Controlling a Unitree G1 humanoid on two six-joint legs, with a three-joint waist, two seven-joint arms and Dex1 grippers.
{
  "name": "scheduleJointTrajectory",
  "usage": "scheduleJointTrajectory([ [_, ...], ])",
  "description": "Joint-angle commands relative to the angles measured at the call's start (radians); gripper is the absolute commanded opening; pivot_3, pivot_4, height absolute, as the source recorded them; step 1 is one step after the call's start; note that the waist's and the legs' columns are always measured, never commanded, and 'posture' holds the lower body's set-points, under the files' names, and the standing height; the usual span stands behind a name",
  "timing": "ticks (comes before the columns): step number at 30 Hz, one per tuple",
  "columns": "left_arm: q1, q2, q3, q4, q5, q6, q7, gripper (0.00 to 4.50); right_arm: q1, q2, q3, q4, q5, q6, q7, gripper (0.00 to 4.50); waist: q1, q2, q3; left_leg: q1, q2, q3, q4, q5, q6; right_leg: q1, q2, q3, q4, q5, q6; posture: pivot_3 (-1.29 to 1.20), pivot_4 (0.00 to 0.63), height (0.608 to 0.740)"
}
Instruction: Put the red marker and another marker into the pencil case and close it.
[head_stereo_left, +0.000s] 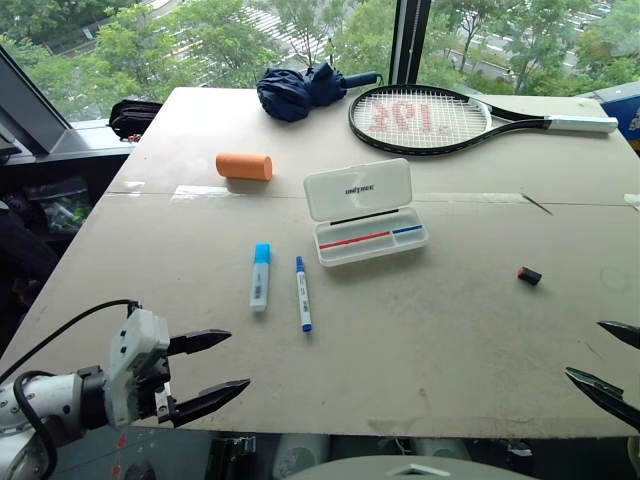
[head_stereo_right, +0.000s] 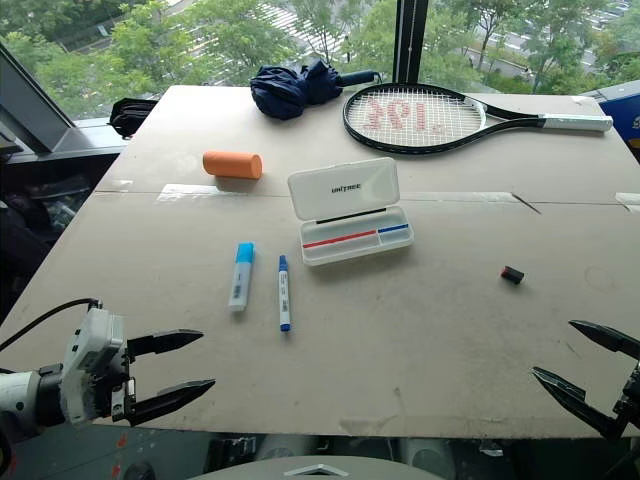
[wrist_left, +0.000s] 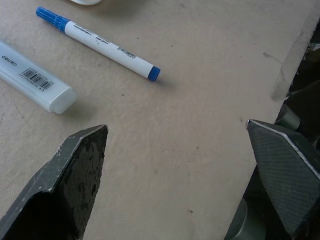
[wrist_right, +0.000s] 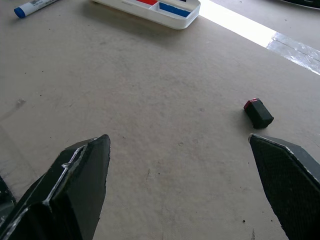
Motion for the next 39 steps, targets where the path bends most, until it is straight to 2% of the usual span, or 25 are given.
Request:
scheduleJointTrajectory([
  [1, -0.087, -0.004, -0.035, 0.001, 0.012, -0.010, 0.053, 4.50, -0.023, 0.016, -0.013, 0.000, 0.007, -0.049, -0.013, 4.46, 0.000, 0.000, 0.000, 0.000, 0.000, 0.000, 0.000, 0.000, 0.000, 0.000, 0.000, 0.000, 0.000, 0.000, 0.000, 0.00, 0.150, 0.730],
  [7, -0.476, 0.007, -0.262, -0.034, -0.008, 0.186, 0.276, 4.50, -0.082, 0.047, 0.046, -0.094, 0.029, -0.048, -0.085, 4.46, 0.007, 0.001, -0.001, 0.000, 0.000, 0.003, 0.002, 0.000, 0.000, 0.002, 0.000, 0.000, 0.002, 0.000, 0.000, 0.00, 0.150, 0.730],
  [10, -0.720, 0.037, -0.470, -0.012, 0.069, 0.323, 0.321, 4.50, -0.083, 0.034, 0.070, -0.169, 0.074, -0.018, -0.089, 4.46, 0.000, 0.001, -0.001, 0.000, 0.000, 0.004, 0.002, 0.000, 0.000, 0.001, 0.000, 0.000, 0.002, 0.002, 0.003, 0.00, 0.150, 0.730],
  [12, -0.932, -0.009, -0.639, 0.081, 0.157, 0.330, 0.313, 4.50, -0.087, 0.025, 0.092, -0.213, 0.097, 0.003, -0.100, 4.46, 0.007, -0.001, 0.000, 0.000, -0.005, 0.003, 0.002, 0.000, 0.000, 0.001, 0.002, -0.001, 0.004, 0.003, 0.005, 0.00, 0.150, 0.730],
  [14, -1.095, -0.093, -0.735, 0.197, 0.193, 0.416, 0.364, 4.50, -0.096, 0.022, 0.117, -0.240, 0.098, 0.014, -0.119, 4.46, 0.004, 0.000, -0.001, -0.001, -0.005, 0.004, 0.002, 0.000, 0.000, 0.001, 0.003, -0.001, 0.004, 0.003, 0.005, 0.00, 0.150, 0.730],
  [16, -1.180, -0.123, -0.841, 0.270, 0.268, 0.360, 0.327, 4.50, -0.104, 0.022, 0.137, -0.256, 0.093, 0.022, -0.139, 4.46, 0.000, -0.001, -0.001, 0.000, -0.006, 0.002, 0.002, 0.000, 0.000, 0.002, 0.003, -0.001, 0.004, 0.003, 0.005, 0.00, 0.150, 0.730],
  [21, -1.284, -0.187, -0.981, 0.453, 0.376, 0.315, 0.278, 4.50, -0.098, 0.036, 0.158, -0.269, 0.064, 0.002, -0.163, 4.46, -0.018, -0.001, 0.000, -0.001, -0.006, 0.000, 0.001, 0.000, 0.001, -0.001, 0.004, 0.001, 0.004, 0.002, 0.006, 0.00, 0.150, 0.730],
  [24, -1.315, -0.213, -1.041, 0.562, 0.457, 0.257, 0.270, 3.69, -0.074, 0.051, 0.143, -0.283, 0.053, -0.018, -0.169, 4.50, -0.017, -0.001, 0.000, -0.001, -0.006, -0.002, 0.001, 0.000, 0.001, -0.001, 0.004, -0.001, 0.004, 0.002, 0.006, 0.00, 0.150, 0.730],
  [31, -1.317, -0.240, -1.077, 0.610, 0.527, 0.183, 0.210, 0.30, 0.003, 0.096, 0.120, -0.351, 0.052, -0.032, -0.211, 4.50, -0.006, 0.000, -0.001, -0.001, -0.006, -0.002, 0.002, 0.000, 0.001, 0.000, 0.003, -0.001, 0.004, 0.002, 0.006, 0.00, 0.150, 0.730],
  [33, -1.321, -0.240, -1.083, 0.631, 0.542, 0.083, 0.158, 0.05, 0.024, 0.113, 0.123, -0.356, 0.040, -0.044, -0.220, 4.50, 0.000, 0.000, -0.001, -0.001, -0.006, -0.002, 0.002, 0.000, 0.001, 0.000, 0.003, -0.001, 0.004, 0.002, 0.006, 0.00, 0.150, 0.730],
  [39, -1.355, -0.275, -1.096, 0.700, 0.564, -0.243, -0.027, 0.05, 0.065, 0.149, 0.123, -0.367, 0.023, -0.071, -0.250, 4.50, 0.003, 0.000, -0.001, -0.002, -0.006, -0.001, 0.002, 0.000, 0.001, 0.000, 0.003, -0.001, 0.004, 0.002, 0.006, 0.00, 0.150, 0.730],
])
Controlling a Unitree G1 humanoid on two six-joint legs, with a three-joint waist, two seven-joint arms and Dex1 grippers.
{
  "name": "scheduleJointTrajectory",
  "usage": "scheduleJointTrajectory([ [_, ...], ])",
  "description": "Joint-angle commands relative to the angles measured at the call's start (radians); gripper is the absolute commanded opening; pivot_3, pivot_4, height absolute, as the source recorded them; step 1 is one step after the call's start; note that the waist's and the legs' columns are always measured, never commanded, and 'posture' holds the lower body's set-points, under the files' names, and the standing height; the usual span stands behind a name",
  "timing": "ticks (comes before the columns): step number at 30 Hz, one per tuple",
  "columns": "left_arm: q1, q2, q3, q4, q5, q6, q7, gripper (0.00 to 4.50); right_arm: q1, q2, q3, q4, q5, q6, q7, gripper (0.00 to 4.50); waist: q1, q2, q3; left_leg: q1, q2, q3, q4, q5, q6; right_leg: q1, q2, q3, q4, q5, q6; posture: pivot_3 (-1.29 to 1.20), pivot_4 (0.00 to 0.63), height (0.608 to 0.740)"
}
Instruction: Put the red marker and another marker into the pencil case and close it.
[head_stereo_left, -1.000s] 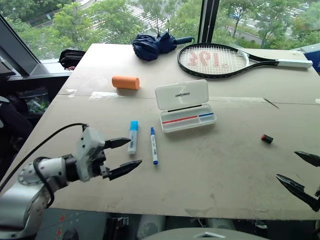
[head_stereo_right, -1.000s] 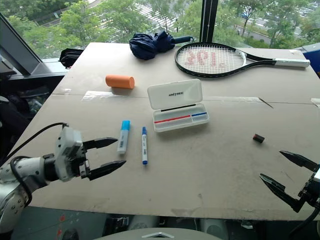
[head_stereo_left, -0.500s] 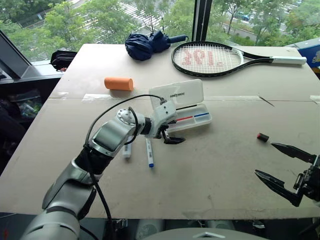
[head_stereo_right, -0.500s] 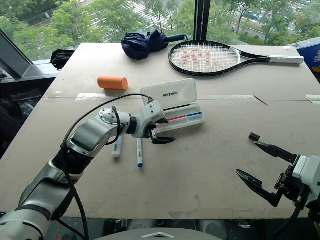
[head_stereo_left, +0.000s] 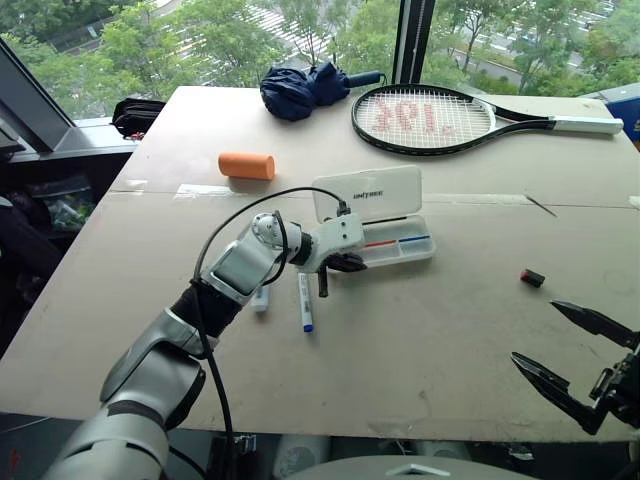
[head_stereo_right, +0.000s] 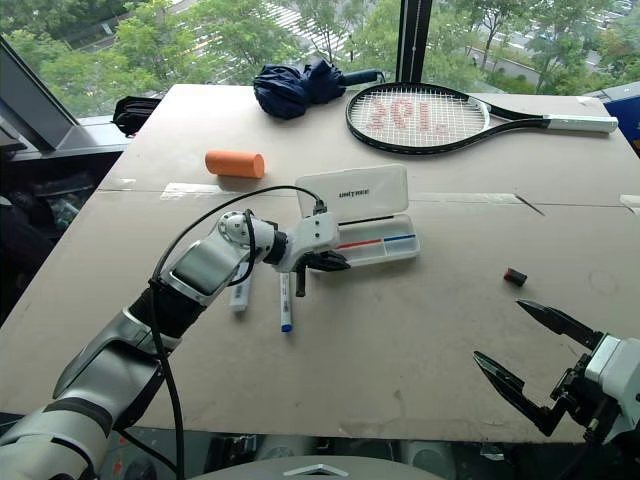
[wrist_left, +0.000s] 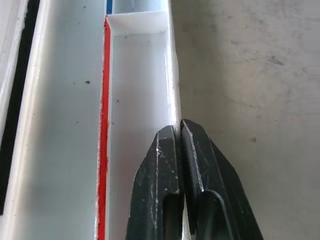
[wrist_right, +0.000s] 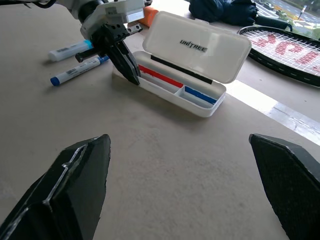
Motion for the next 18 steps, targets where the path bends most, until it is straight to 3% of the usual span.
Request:
scheduleJointTrajectory([
  [1, -0.045, -0.049, -0.028, 0.028, 0.024, -0.147, -0.096, 0.05, 0.029, 0.019, -0.035, -0.044, -0.004, -0.035, -0.021, 4.50, 0.001, 0.000, 0.000, 0.000, 0.000, 0.000, 0.000, 0.000, 0.000, 0.000, 0.000, 0.000, 0.000, 0.000, 0.000, 0.00, 0.150, 0.730],
  [7, -0.114, -0.141, -0.064, 0.118, 0.094, -0.202, -0.135, 0.05, 0.090, 0.048, -0.031, -0.065, -0.017, -0.052, -0.034, 4.50, 0.000, -0.001, 0.000, -0.001, -0.001, 0.000, 0.001, 0.000, 0.000, 0.000, 0.000, 0.000, 0.000, 0.000, 0.000, 0.00, 0.150, 0.730],
  [11, -0.128, -0.156, -0.067, 0.110, 0.121, -0.141, -0.158, 0.05, 0.112, 0.045, -0.042, -0.070, -0.010, -0.056, -0.032, 4.50, -0.007, 0.000, 0.000, 0.000, 0.000, -0.001, 0.000, 0.000, 0.000, 0.000, 0.001, 0.000, 0.000, 0.000, 0.000, 0.00, 0.150, 0.730],
  [18, -0.064, -0.092, -0.047, -0.136, 0.108, 0.145, -0.176, 0.05, 0.131, 0.021, -0.083, -0.050, 0.017, -0.055, -0.014, 4.50, -0.003, 0.000, 0.001, -0.001, 0.000, -0.001, 0.000, 0.000, 0.000, 0.000, 0.001, 0.000, 0.000, 0.000, 0.000, 0.00, 0.150, 0.730],
])
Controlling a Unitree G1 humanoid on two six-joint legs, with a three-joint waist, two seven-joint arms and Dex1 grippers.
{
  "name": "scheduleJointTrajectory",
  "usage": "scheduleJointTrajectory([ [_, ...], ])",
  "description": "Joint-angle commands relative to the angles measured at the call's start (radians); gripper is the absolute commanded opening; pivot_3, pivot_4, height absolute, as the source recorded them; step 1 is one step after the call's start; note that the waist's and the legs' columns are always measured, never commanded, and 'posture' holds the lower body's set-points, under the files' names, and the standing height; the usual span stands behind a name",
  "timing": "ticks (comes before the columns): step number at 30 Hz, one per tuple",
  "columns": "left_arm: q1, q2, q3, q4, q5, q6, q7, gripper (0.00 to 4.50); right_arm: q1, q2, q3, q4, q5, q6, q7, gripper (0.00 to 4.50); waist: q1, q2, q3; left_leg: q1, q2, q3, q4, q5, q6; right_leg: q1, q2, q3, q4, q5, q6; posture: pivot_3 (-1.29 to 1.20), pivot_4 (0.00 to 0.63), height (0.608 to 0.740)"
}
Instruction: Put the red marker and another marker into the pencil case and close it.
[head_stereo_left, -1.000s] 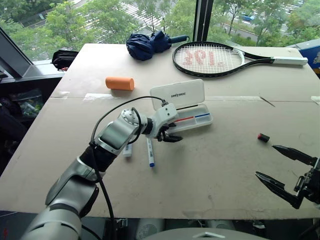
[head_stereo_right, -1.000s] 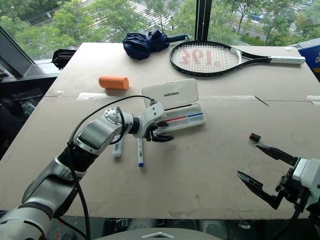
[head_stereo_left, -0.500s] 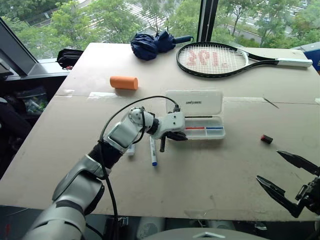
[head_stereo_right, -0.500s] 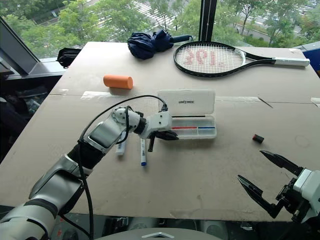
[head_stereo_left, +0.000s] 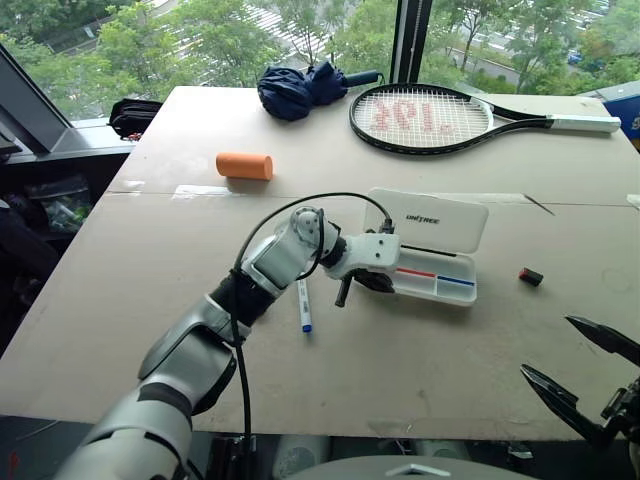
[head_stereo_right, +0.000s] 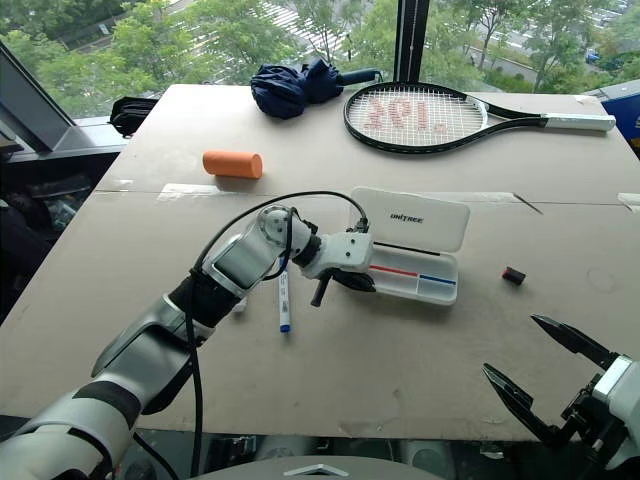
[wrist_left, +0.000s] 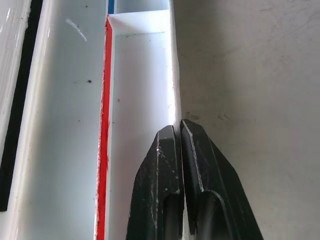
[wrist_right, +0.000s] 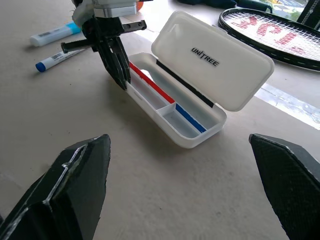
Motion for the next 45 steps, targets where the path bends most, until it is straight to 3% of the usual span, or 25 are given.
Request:
scheduleJointTrajectory([
  [1, 0.024, 0.023, 0.024, -0.151, -0.013, 0.128, 0.007, 0.05, 0.003, -0.019, -0.042, -0.014, 0.037, -0.007, 0.011, 4.50, 0.001, 0.000, 0.000, 0.000, 0.000, 0.000, 0.000, 0.000, 0.000, 0.000, 0.000, 0.000, 0.000, 0.000, 0.000, 0.00, 0.150, 0.730],
  [10, 0.049, 0.034, 0.005, -0.261, -0.002, 0.274, 0.063, 0.05, -0.017, -0.081, -0.060, 0.000, 0.077, 0.027, 0.023, 4.50, 0.003, 0.000, 0.000, 0.000, 0.000, 0.000, 0.000, 0.000, 0.000, 0.000, 0.000, 0.000, 0.000, 0.000, 0.000, 0.00, 0.150, 0.730],
  [13, 0.057, 0.033, 0.026, -0.294, -0.029, 0.322, 0.076, 0.75, -0.020, -0.092, -0.060, -0.002, 0.083, 0.036, 0.026, 4.50, 0.003, 0.000, 0.000, 0.000, 0.000, 0.000, 0.000, 0.000, 0.000, 0.000, 0.000, 0.000, 0.000, 0.000, 0.000, 0.00, 0.150, 0.730],
  [14, 0.060, 0.035, 0.040, -0.312, -0.050, 0.352, 0.073, 1.20, -0.020, -0.095, -0.059, -0.003, 0.085, 0.038, 0.026, 4.50, 0.003, 0.000, 0.000, 0.000, 0.000, 0.000, 0.000, 0.000, 0.000, 0.000, 0.000, 0.000, 0.000, 0.000, 0.000, 0.00, 0.150, 0.730],
  [18, 0.111, 0.058, 0.264, -0.453, -0.244, 0.558, 0.072, 2.66, -0.057, -0.123, -0.032, 0.005, 0.104, 0.056, 0.034, 4.50, 0.001, 0.000, 0.000, 0.000, 0.000, 0.000, 0.000, 0.000, 0.000, 0.000, 0.000, 0.000, 0.000, 0.000, 0.000, 0.00, 0.150, 0.730],
  [20, 0.142, 0.068, 0.400, -0.526, -0.330, 0.696, 0.107, 2.66, -0.091, -0.139, -0.005, 0.017, 0.102, 0.065, 0.038, 4.50, -0.012, 0.000, 0.000, 0.000, 0.003, -0.001, 0.000, 0.000, 0.000, 0.000, 0.000, 0.000, 0.000, 0.000, 0.000, 0.00, 0.150, 0.730],
  [24, 0.268, 0.044, 0.686, -0.704, -0.367, 0.957, 0.318, 2.66, -0.222, -0.191, 0.064, 0.068, 0.108, 0.098, 0.047, 4.50, -0.020, 0.001, 0.000, 0.001, 0.006, -0.001, 0.000, 0.000, 0.000, 0.000, 0.001, -0.001, 0.001, 0.000, 0.000, 0.00, 0.150, 0.730],
  [27, 0.324, 0.024, 0.772, -0.803, -0.391, 1.065, 0.415, 2.66, -0.274, -0.206, 0.096, 0.080, 0.109, 0.115, 0.050, 4.50, -0.007, 0.000, 0.000, 0.000, 0.005, -0.003, 0.000, 0.000, 0.000, 0.001, 0.000, -0.003, 0.001, 0.000, 0.000, 0.00, 0.150, 0.730],
  [31, 0.421, -0.033, 0.835, -0.938, -0.371, 1.204, 0.563, 2.66, -0.358, -0.242, 0.139, 0.113, 0.127, 0.135, 0.080, 4.50, 0.003, 0.000, 0.000, 0.000, 0.003, -0.003, 0.001, 0.000, 0.000, 0.001, -0.001, -0.002, 0.000, 0.000, 0.000, 0.00, 0.150, 0.730],
  [35, 0.501, -0.124, 0.831, -0.987, -0.337, 1.226, 0.740, 2.66, -0.436, -0.276, 0.180, 0.144, 0.137, 0.154, 0.115, 4.50, 0.004, -0.001, 0.001, 0.001, 0.002, -0.003, 0.001, 0.000, 0.000, 0.002, -0.002, -0.002, 0.000, 0.000, 0.000, 0.00, 0.150, 0.730],
  [45, 0.539, -0.282, 0.730, -0.896, -0.303, 1.226, 1.046, 2.66, -0.470, -0.290, 0.183, 0.183, 0.136, 0.158, 0.181, 4.50, 0.004, -0.002, 0.000, 0.001, 0.001, -0.006, 0.001, 0.000, 0.000, 0.004, -0.003, -0.002, 0.000, 0.000, 0.000, 0.00, 0.150, 0.730],
])
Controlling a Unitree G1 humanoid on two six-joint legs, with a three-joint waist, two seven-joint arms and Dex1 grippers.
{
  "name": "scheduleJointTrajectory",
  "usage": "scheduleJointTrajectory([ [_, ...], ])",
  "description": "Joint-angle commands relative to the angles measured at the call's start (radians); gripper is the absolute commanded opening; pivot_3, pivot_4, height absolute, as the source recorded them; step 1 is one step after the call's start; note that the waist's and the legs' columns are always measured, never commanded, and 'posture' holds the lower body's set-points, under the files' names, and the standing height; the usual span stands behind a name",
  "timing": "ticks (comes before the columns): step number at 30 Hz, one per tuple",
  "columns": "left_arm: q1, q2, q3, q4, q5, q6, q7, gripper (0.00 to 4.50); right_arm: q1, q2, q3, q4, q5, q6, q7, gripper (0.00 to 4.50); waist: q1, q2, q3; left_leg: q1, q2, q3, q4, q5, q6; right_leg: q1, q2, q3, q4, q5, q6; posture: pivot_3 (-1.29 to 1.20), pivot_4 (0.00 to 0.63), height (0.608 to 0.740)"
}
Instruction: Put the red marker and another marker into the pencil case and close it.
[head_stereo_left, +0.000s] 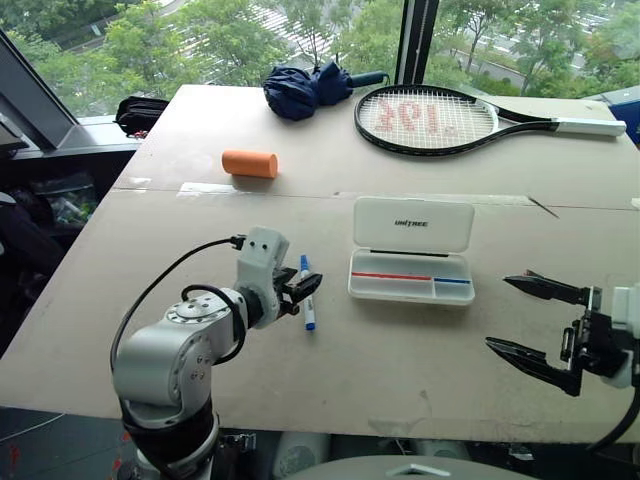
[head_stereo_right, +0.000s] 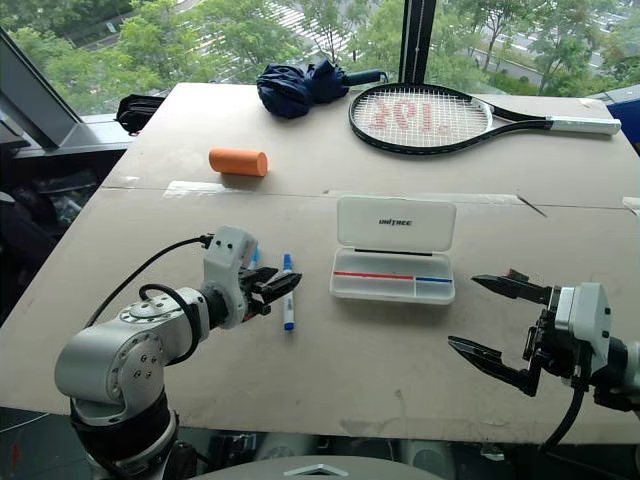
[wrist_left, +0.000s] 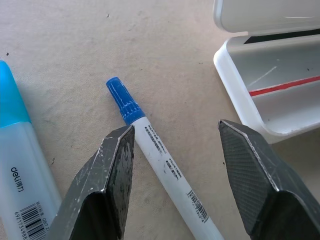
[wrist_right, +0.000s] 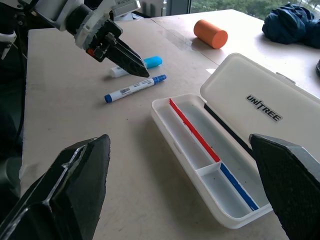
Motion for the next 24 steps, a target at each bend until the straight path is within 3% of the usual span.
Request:
scheduleJointTrajectory([
  [1, -0.021, -0.042, -0.054, 0.048, 0.015, 0.002, 0.094, 2.66, -0.006, -0.005, -0.024, -0.006, 0.011, -0.013, 0.022, 4.50, -0.001, 0.000, 0.000, 0.000, -0.001, 0.000, 0.000, 0.000, 0.000, 0.000, 0.000, 0.000, 0.000, 0.000, 0.000, 0.00, 0.150, 0.730],
  [6, -0.014, -0.048, -0.103, 0.155, 0.068, 0.002, 0.212, 2.66, 0.010, -0.006, -0.044, -0.032, 0.021, -0.006, 0.023, 4.50, 0.000, 0.002, -0.002, 0.001, -0.001, 0.000, 0.000, 0.000, 0.000, 0.001, 0.000, 0.000, 0.000, 0.000, 0.000, 0.00, 0.150, 0.730],
  [8, 0.006, -0.032, -0.124, 0.162, 0.070, 0.002, 0.236, 2.14, 0.020, -0.002, -0.051, -0.044, 0.022, -0.003, 0.015, 4.50, -0.001, 0.003, -0.004, 0.003, -0.001, 0.000, 0.000, 0.000, 0.000, 0.003, -0.001, 0.000, 0.000, 0.000, 0.000, 0.00, 0.150, 0.730],
  [13, 0.010, 0.001, -0.158, 0.167, 0.040, 0.002, 0.227, 0.05, 0.039, 0.010, -0.047, -0.076, 0.024, 0.005, -0.018, 4.50, -0.003, 0.006, -0.008, 0.008, -0.001, 0.001, -0.001, 0.000, 0.000, 0.006, 0.000, 0.000, 0.000, 0.000, 0.000, 0.00, 0.150, 0.730],
  [17, 0.006, 0.034, -0.170, 0.148, 0.028, 0.002, 0.214, 0.05, 0.046, 0.009, -0.050, -0.091, 0.032, 0.013, -0.034, 4.50, -0.003, 0.006, -0.009, 0.008, -0.001, 0.001, -0.001, 0.000, 0.000, 0.006, 0.000, 0.000, -0.001, 0.000, 0.000, 0.00, 0.150, 0.730],
  [20, -0.018, 0.034, -0.105, 0.086, -0.001, -0.097, 0.167, 0.05, 0.048, 0.012, -0.048, -0.105, 0.037, 0.020, -0.053, 4.50, -0.003, 0.005, -0.008, 0.008, -0.001, 0.001, -0.001, 0.000, 0.000, 0.006, 0.000, 0.000, -0.001, 0.000, 0.000, 0.00, 0.150, 0.730],
  [22, -0.061, 0.039, -0.027, 0.056, -0.067, -0.156, 0.086, 0.05, 0.051, 0.018, -0.047, -0.113, 0.041, 0.023, -0.067, 4.50, -0.001, 0.003, -0.006, 0.006, -0.001, 0.000, -0.001, 0.000, 0.000, 0.005, 0.000, 0.000, -0.001, 0.000, -0.001, 0.00, 0.150, 0.730],
  [24, -0.136, 0.117, 0.009, 0.055, -0.199, -0.183, -0.090, 0.05, 0.054, 0.027, -0.049, -0.119, 0.044, 0.028, -0.087, 4.50, 0.001, 0.002, -0.006, 0.004, 0.000, -0.002, -0.001, 0.000, 0.000, 0.004, 0.000, -0.001, -0.001, 0.000, -0.001, 0.00, 0.150, 0.730],
])
